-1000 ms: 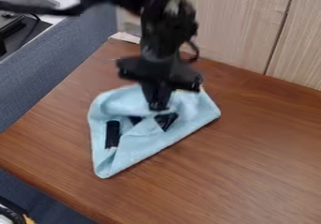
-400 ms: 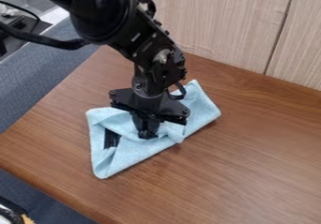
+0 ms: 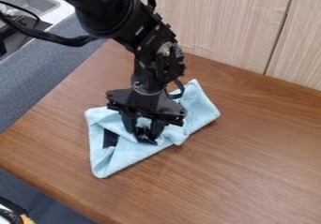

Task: Fold the cloth from top left to bottom right

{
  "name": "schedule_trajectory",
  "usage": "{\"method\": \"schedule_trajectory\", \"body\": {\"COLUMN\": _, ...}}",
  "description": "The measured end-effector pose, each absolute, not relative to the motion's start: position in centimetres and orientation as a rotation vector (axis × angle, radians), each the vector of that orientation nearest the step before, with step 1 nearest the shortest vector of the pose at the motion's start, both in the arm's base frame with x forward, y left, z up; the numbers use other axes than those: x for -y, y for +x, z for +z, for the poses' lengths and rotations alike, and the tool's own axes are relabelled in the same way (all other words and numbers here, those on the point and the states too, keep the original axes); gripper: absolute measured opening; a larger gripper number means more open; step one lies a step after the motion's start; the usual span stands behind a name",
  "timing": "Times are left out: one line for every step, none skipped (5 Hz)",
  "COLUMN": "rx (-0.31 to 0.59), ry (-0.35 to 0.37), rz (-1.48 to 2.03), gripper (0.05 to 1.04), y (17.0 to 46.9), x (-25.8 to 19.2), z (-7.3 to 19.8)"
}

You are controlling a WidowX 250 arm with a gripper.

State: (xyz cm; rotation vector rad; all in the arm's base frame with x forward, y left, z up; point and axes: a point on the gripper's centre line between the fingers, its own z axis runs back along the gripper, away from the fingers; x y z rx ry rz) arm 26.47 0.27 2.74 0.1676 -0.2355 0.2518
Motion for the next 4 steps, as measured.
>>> {"method": "schedule_trajectory", "body": {"rx": 0.239, "ry": 0.171, "rz": 0.247, "gripper": 0.934, "y": 26.6, "x": -0.1, "z": 3.3}}
{"method": "schedule_trajectory", "body": {"rx": 0.278, "ry": 0.169, "rz": 0.251, "gripper": 1.011, "y": 26.9, "x": 0.1, "z": 4.9}}
{"method": "schedule_trajectory", "body": {"rx": 0.326, "ry": 0.163, "rz": 0.251, "gripper": 1.006, "y": 27.2, "x": 0.4, "z": 6.9}}
{"method": "schedule_trajectory", "body": {"rx": 0.379, "ry": 0.158, "rz": 0.248, "gripper": 1.001, "y": 27.3, "x": 0.7, "z": 9.4}}
